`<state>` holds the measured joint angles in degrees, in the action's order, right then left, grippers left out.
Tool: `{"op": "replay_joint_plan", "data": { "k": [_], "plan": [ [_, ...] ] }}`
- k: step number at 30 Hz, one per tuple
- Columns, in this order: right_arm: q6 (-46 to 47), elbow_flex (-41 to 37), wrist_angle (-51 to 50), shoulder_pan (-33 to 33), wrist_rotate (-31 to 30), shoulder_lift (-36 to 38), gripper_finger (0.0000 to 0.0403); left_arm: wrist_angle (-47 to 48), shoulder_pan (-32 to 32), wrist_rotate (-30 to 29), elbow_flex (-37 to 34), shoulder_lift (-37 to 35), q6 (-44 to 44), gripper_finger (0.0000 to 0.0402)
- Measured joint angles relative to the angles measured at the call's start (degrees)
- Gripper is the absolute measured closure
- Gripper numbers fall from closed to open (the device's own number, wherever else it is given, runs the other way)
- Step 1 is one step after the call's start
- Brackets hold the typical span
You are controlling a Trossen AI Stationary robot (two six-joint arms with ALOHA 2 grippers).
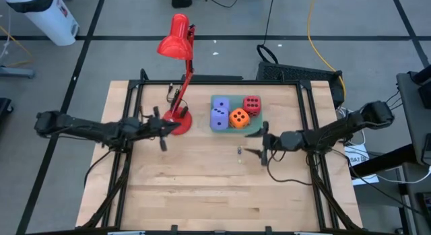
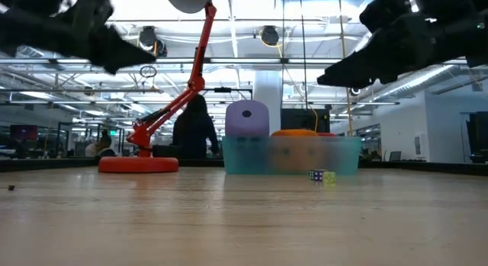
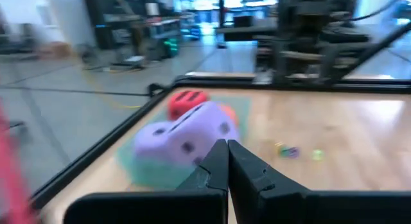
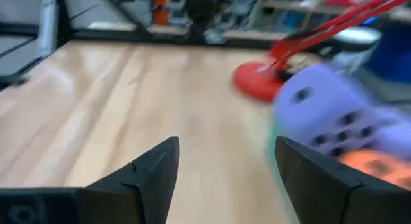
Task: Pick & Place Dice
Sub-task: Put the light green die into the green bin
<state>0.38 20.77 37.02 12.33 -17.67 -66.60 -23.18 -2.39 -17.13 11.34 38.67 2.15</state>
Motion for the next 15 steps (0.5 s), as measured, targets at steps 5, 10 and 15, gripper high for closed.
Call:
{"op": "replay_joint_plan", "data": {
  "k": [5,10,15],
  "plan": [
    [4.6,0.5,0.0,5.0,0.0,-5.1,0.0156,-0.1,0.1,-2.9,-7.9,-9.5,3.6,0.04],
    [5.2,0.5,-0.2,8.5,2.8,-10.0,0.0156,1.4,0.1,-1.5,-9.1,-16.0,4.5,0.0399],
    [10.4,0.5,7.3,10.2,0.2,-17.9,0.0156,3.8,0.1,2.4,-9.1,-18.4,4.6,0.0397]
  ]
}}
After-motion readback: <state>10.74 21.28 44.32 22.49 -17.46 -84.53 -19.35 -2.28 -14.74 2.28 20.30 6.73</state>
